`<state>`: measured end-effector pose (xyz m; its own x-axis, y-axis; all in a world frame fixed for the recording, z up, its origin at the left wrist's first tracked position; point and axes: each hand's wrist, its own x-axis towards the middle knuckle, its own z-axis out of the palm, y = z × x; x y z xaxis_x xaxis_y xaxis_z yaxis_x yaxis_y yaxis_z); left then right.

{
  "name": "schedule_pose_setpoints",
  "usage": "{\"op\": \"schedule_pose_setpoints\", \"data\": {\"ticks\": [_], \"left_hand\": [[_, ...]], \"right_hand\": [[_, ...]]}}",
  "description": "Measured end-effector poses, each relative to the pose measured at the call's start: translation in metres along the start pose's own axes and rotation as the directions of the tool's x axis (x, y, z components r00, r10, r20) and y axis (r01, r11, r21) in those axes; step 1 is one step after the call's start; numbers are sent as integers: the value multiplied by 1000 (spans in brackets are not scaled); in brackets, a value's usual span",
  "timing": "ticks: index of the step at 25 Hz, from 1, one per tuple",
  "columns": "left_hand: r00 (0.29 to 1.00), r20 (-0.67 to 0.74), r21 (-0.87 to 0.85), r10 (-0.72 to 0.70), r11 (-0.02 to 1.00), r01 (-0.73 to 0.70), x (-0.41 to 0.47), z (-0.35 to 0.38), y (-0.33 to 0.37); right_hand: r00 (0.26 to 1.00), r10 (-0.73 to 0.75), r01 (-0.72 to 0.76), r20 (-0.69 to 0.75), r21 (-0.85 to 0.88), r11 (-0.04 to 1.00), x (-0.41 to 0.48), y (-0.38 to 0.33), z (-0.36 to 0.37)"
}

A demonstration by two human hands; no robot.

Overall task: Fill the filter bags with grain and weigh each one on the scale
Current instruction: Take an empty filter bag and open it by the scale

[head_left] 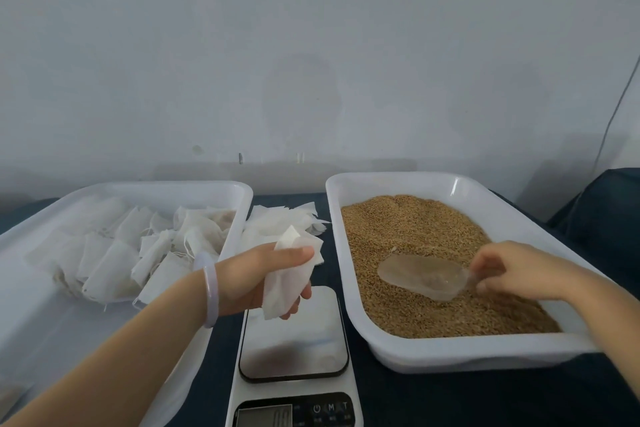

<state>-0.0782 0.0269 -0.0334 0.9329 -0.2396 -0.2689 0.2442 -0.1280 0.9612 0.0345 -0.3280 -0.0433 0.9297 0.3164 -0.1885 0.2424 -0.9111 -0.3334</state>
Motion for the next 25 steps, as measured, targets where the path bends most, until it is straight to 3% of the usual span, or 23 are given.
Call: {"op": "schedule_pose_setpoints", "data": {"ticks": [2, 4, 6, 9, 12, 16, 20, 25], "left_hand": [[1000, 4, -18, 3, 1000, -3, 1, 0, 0], [1000, -5, -40, 28, 999, -29, 2, -1, -1], [999, -15, -43, 50, 998, -50, 2, -1, -2], [998, -26, -40, 53, 998, -54, 2, 1, -3], [999, -28, -28, 44, 999, -45, 1, 1, -3], [998, -41, -14, 41, 999, -42, 2, 2, -3], [998, -53, 3, 43, 999, -43, 2, 3, -4], [997, -54, 24, 47, 999, -46, 2, 4, -4]], "right_hand": [[993, -30, 26, -113, -34, 999, -3, -7, -2], [950, -93, 14, -297, -257, 966, -4, -14, -5], [882, -150, -59, -447, -420, 906, -1, -16, -10], [836, -126, -184, -534, -489, 853, 6, -15, -10], [845, -91, -206, -528, -476, 855, 16, -17, -2], [869, -171, -52, -464, -429, 902, 26, -24, 14], [910, -160, 42, -382, -299, 953, 25, -19, 16], [903, -263, 162, -339, -298, 941, 23, -24, 20]]}}
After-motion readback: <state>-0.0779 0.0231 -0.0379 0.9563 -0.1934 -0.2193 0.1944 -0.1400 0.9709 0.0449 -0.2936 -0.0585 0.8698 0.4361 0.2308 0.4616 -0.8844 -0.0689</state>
